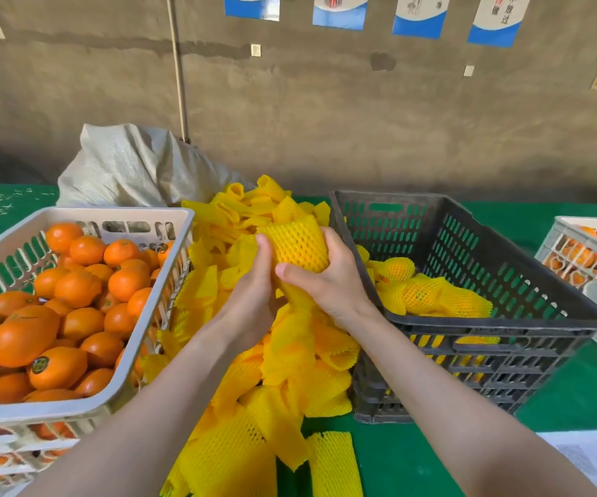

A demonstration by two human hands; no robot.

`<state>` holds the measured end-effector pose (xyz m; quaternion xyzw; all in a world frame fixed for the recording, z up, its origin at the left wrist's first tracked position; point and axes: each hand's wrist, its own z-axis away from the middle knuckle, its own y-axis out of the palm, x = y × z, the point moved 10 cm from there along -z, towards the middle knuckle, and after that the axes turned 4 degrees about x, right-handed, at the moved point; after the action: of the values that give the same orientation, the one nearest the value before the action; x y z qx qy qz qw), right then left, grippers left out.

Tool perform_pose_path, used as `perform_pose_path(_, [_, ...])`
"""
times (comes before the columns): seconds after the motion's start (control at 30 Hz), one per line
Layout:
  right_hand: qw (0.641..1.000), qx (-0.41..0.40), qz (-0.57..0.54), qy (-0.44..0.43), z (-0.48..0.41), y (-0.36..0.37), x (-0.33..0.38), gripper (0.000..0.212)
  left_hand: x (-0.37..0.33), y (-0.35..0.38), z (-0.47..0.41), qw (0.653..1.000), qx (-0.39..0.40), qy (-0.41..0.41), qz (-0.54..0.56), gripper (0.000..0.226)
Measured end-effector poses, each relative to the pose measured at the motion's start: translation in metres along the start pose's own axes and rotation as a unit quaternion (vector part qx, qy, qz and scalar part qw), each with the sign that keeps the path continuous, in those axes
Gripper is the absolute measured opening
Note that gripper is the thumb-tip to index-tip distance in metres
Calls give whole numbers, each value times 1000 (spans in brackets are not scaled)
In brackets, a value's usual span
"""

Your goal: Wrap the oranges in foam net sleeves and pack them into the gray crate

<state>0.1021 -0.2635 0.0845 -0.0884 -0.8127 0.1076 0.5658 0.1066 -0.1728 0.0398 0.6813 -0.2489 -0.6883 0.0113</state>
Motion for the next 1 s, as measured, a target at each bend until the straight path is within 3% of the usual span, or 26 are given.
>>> perform_pose_path(0.07, [999, -14, 32, -22, -10, -18, 5, 69, 6, 10, -9, 1000, -20, -4, 10, 54])
perform_pose_path(0.17, [995, -82, 24, -42, -28, -62, 6, 52, 9, 28, -22, 998, -44, 18, -50, 31])
perform_pose_path(0.27, [986, -162, 26, 0, -59, -120, -24, 45, 5, 54, -37, 980, -16, 67, -188, 17])
perform_pose_path(0.33, [976, -171, 122, 61, -82, -150, -53, 47, 4, 73, -50, 953, 12, 97, -286, 20])
perform_pose_path(0.4, [949, -101, 274, 120, -103, -164, -85, 49, 7, 92, -64, 910, 37, 124, -395, 18])
perform_pose_path(0.5, [828, 122, 529, 141, -121, -149, -134, 59, 22, 109, -79, 851, 73, 137, -502, 14])
perform_pose_path(0.53, [787, 173, 575, 142, -122, -145, -149, 65, 26, 111, -83, 840, 77, 137, -519, 11])
perform_pose_path(0.6, [747, 221, 605, 163, -125, -141, -177, 76, 32, 108, -90, 839, 76, 127, -524, 8])
perform_pose_path(0.7, [720, 273, 595, 231, -121, -138, -216, 95, 34, 105, -93, 852, 80, 113, -506, 15])
perform_pose_path(0.87, [683, 333, 592, 269, -111, -131, -247, 92, 32, 105, -89, 861, 79, 116, -489, 17])
perform_pose_path(0.93, [689, 320, 591, 272, -109, -134, -247, 98, 32, 105, -85, 859, 74, 121, -491, 11])
perform_pose_path(1.0, [721, 246, 602, 239, -116, -141, -226, 97, 31, 105, -77, 849, 74, 134, -505, 16])
